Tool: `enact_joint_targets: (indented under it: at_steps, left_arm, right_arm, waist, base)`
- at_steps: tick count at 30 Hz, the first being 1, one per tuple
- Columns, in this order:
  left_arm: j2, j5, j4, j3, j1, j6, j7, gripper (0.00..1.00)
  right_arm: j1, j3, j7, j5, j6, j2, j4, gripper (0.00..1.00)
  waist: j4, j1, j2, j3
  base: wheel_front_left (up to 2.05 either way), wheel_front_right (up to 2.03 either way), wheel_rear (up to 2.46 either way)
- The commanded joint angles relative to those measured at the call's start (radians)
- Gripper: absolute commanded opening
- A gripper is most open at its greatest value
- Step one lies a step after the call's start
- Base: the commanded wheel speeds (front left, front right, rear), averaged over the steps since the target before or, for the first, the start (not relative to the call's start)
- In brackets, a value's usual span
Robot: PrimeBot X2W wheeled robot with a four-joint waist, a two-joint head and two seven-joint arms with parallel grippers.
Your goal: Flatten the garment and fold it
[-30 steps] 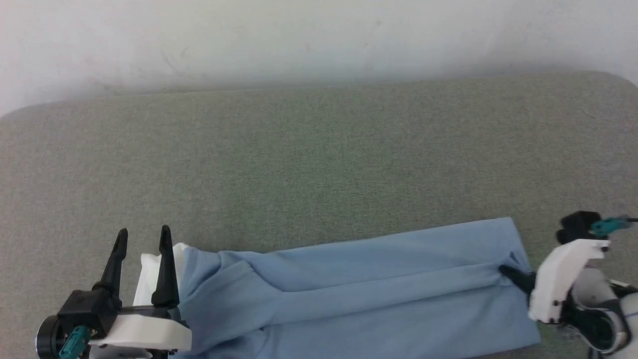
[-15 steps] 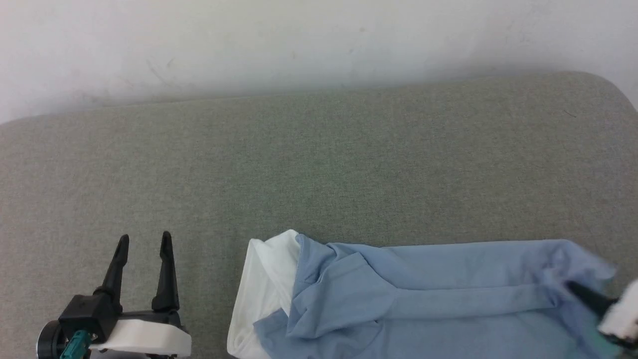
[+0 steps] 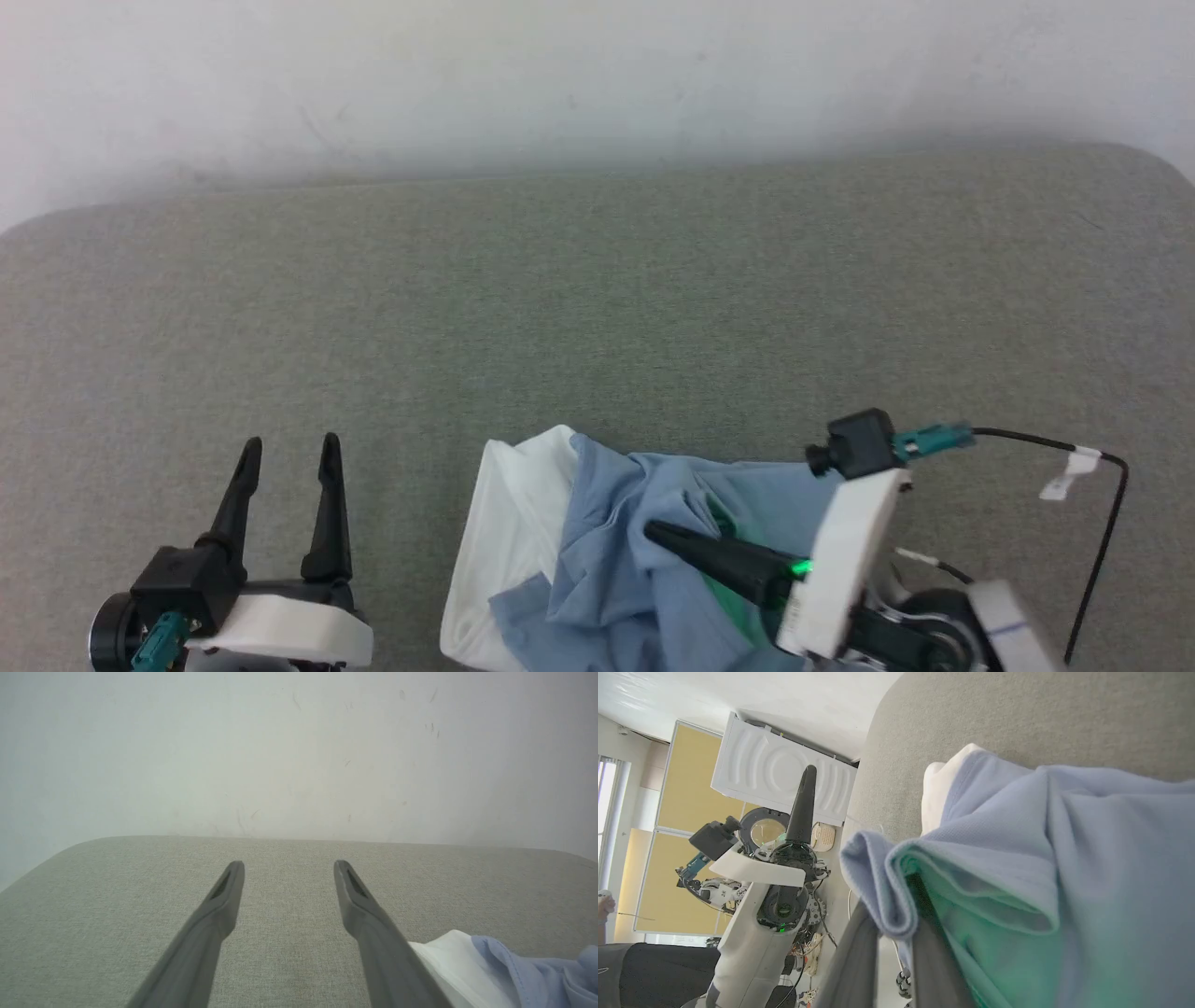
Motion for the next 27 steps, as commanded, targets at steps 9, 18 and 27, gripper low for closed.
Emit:
enact_joint_targets:
  at_steps: [9,18,27]
  left_arm:
    - [-0.018,0.001,0.026,-0.002,-0.041,-0.023,-0.005,1.00]
    - [-0.030,0.008,0.035,0.017,-0.027,-0.028,-0.005,1.00]
    - [-0.034,0.029,0.040,0.035,-0.007,-0.018,-0.005,1.00]
  right_arm:
    - [-0.151,0.267,-0.304,-0.051,-0.001,0.006,0.203,1.00]
    - [-0.295,0.520,-0.545,-0.270,-0.001,-0.130,0.195,1.00]
    - [-0.200,0.271,-0.772,-0.661,-0.001,-0.258,0.072,1.00]
  waist:
    - [0.074,0.0000,-0.0001,0.020]
    - [0.063,0.0000,-0.0001,0.005]
    - [0.007,0.0000,-0.0001,-0.026]
  base:
    - [0.00,0.00,0.00]
    - [0.00,0.00,0.00]
    - [0.00,0.00,0.00]
